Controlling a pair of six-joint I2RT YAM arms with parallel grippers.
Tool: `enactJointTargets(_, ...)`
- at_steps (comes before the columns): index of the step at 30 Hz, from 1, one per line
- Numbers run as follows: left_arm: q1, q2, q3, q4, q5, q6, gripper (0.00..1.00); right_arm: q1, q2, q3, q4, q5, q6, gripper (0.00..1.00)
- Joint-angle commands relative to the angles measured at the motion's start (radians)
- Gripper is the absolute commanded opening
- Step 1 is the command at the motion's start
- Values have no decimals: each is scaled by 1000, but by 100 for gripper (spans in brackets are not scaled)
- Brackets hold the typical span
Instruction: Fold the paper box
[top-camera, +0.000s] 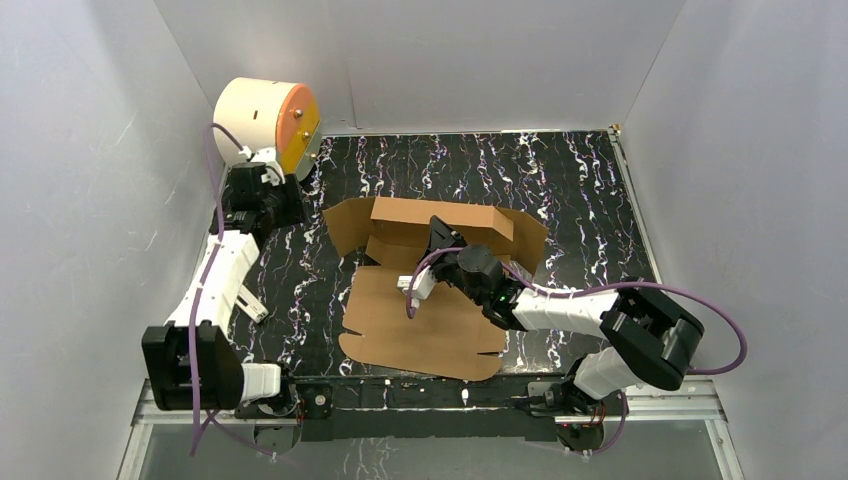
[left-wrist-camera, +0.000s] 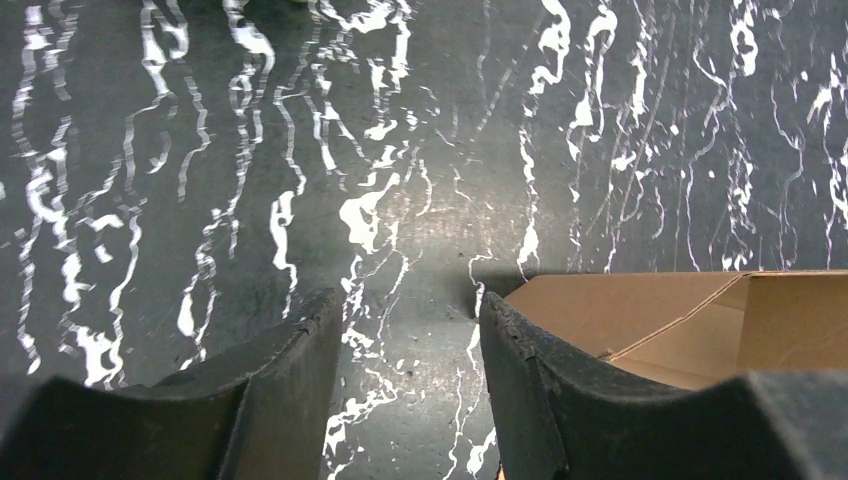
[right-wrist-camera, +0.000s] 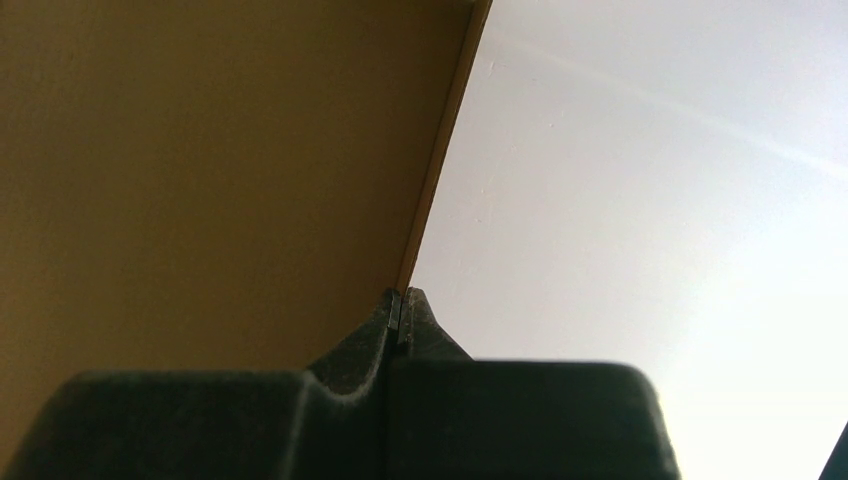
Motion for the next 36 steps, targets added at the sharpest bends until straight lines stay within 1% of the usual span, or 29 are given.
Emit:
enactJointTargets(1,1,65,35,64,157,64,52,-7,-31,-7,7,-11,-14,0)
enactJointTargets(6,1,154,56,103,292,80,55,-6,-35,-8,11,-15,-15,0)
enactJointTargets(10,1,205,55,147,411,52,56,-6,-39,-6,13,-20,-11,0)
enactJointTargets(12,1,220,41,190,476,27,57,-6,-34,-4,14,-18,-11,0)
enactJointTargets(17,-2,212,8,244,557,1,57,-6,-33,-7,17,-18,-7,0)
enactJointTargets(22,-26,148,-31,250,562,3,57,-7,-28,-2,16,-21,0,0)
enactJointTargets(27,-57,127,-57,246,567,-4,57,-6,-20,5,20,-22,-3,0)
enactJointTargets(36,-158,89,-92,236,488,-12,57,-6,-14,10,19,-28,-1,0)
